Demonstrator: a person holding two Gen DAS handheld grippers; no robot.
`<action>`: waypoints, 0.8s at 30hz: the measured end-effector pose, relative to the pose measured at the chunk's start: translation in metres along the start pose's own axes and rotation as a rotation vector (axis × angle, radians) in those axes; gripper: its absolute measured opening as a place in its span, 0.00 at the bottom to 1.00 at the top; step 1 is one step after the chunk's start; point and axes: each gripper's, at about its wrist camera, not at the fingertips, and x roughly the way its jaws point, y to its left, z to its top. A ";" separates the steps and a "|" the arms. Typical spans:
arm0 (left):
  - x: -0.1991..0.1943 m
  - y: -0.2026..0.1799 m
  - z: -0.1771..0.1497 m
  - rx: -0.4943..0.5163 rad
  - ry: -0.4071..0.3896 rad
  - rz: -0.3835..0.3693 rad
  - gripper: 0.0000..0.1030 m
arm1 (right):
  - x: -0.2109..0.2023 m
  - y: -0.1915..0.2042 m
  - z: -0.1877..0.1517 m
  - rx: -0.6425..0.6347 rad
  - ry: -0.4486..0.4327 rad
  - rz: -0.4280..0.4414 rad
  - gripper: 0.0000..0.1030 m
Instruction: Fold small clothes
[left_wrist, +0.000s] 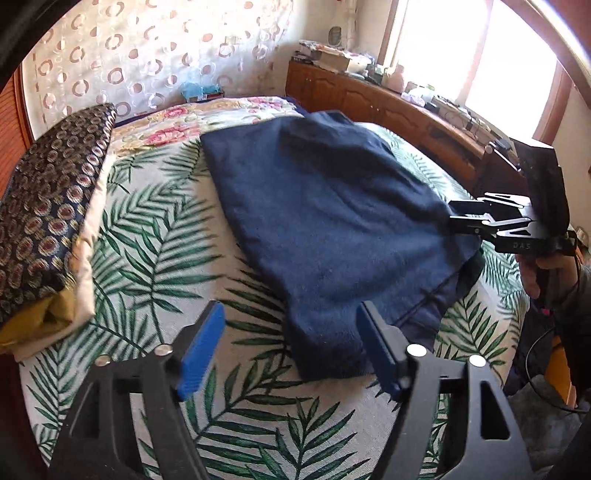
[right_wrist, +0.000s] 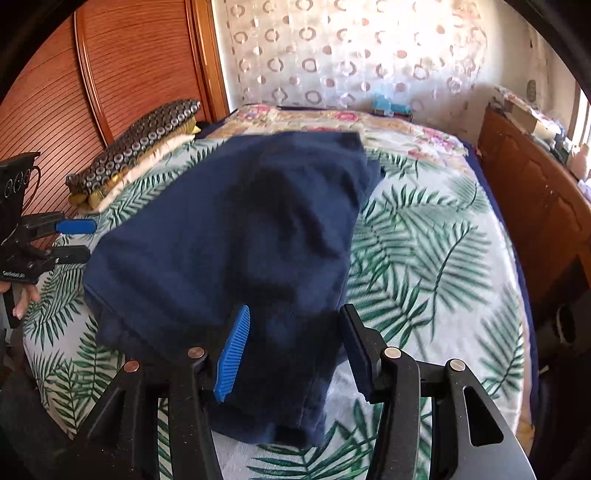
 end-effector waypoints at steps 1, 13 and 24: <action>0.002 0.000 -0.001 -0.001 0.004 0.000 0.73 | 0.003 0.001 -0.002 0.003 0.004 -0.001 0.51; 0.015 -0.001 -0.009 -0.016 0.024 0.015 0.73 | 0.004 0.000 -0.007 0.034 0.012 0.038 0.68; 0.017 -0.007 -0.012 0.009 0.026 -0.024 0.49 | 0.007 0.014 -0.004 -0.041 0.003 0.162 0.13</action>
